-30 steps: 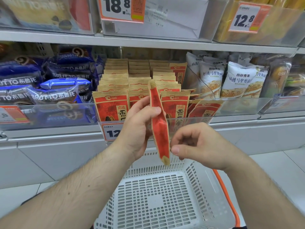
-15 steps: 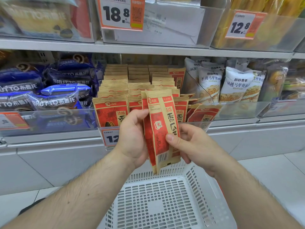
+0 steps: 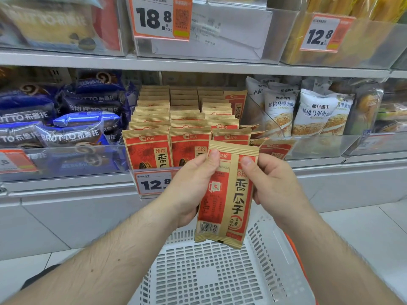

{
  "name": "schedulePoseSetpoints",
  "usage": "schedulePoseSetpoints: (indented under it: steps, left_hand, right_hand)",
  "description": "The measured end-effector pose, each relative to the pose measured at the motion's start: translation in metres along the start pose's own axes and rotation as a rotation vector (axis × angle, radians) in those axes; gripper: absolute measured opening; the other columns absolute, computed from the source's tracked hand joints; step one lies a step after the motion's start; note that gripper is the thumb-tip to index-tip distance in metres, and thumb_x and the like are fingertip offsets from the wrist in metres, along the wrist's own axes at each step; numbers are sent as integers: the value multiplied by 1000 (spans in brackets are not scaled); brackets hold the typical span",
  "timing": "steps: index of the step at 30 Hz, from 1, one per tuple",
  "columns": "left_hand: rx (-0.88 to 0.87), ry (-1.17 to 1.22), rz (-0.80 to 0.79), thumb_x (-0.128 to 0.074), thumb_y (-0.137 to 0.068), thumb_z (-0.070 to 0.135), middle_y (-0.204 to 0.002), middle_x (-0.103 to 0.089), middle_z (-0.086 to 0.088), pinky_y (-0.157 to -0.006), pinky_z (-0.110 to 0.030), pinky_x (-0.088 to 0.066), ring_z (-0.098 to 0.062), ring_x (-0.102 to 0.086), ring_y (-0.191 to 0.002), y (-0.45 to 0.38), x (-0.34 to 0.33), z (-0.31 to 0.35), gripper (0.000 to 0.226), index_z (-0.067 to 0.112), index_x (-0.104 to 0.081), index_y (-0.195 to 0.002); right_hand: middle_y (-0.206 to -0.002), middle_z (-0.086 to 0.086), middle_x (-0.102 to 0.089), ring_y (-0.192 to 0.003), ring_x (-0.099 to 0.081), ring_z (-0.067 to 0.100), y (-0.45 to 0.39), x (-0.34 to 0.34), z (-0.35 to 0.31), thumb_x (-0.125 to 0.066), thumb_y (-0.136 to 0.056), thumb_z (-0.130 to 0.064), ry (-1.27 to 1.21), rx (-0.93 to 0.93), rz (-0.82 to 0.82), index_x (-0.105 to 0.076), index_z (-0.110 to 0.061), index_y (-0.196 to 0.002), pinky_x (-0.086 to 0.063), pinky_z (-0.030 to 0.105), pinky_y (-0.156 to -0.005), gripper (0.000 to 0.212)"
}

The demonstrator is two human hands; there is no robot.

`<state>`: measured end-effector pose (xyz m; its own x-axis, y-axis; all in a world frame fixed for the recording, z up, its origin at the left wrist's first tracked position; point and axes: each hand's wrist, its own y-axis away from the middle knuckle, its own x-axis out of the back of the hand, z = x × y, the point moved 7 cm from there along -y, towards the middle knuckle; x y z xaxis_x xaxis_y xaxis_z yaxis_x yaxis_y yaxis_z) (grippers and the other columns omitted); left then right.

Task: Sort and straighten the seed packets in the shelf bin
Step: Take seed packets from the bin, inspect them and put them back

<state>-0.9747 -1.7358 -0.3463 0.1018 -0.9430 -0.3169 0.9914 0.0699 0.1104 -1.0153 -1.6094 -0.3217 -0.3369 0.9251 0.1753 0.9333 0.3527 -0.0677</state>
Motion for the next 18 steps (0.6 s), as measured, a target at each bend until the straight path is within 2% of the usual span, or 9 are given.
schedulePoseSetpoints:
  steps: [6,11,18]
  left_hand:
    - [-56,86,106,-54,-99,23,-96,-77,-12,-70,-36,-62,-23,-73,-81,-3,10,8,23,10,-72,-105]
    - [-22,157,94,-53,-100,21,-90,-78,-11,-60,-31,-60,-21,-74,-73,-2,8,6,29,15,-78,-86]
    - [-31,179,91,-52,-101,21,-90,-77,-14,-61,-33,-61,-23,-74,-73,-2,9,8,24,10,-74,-98]
  right_hand:
    - [-62,-2,-68,-41,-48,3,0,2,4,-44,-103,-25,-32,-32,4,-70,-6,-90,-37,14,-41,34]
    - [-63,7,-65,-41,-44,8,-3,4,10,-45,-104,-27,-79,-69,14,-70,-2,-91,-35,17,-41,37]
    - [-68,7,-69,-45,-44,12,-3,1,10,-47,-102,-31,-63,-70,-37,-70,-8,-89,-38,19,-45,36]
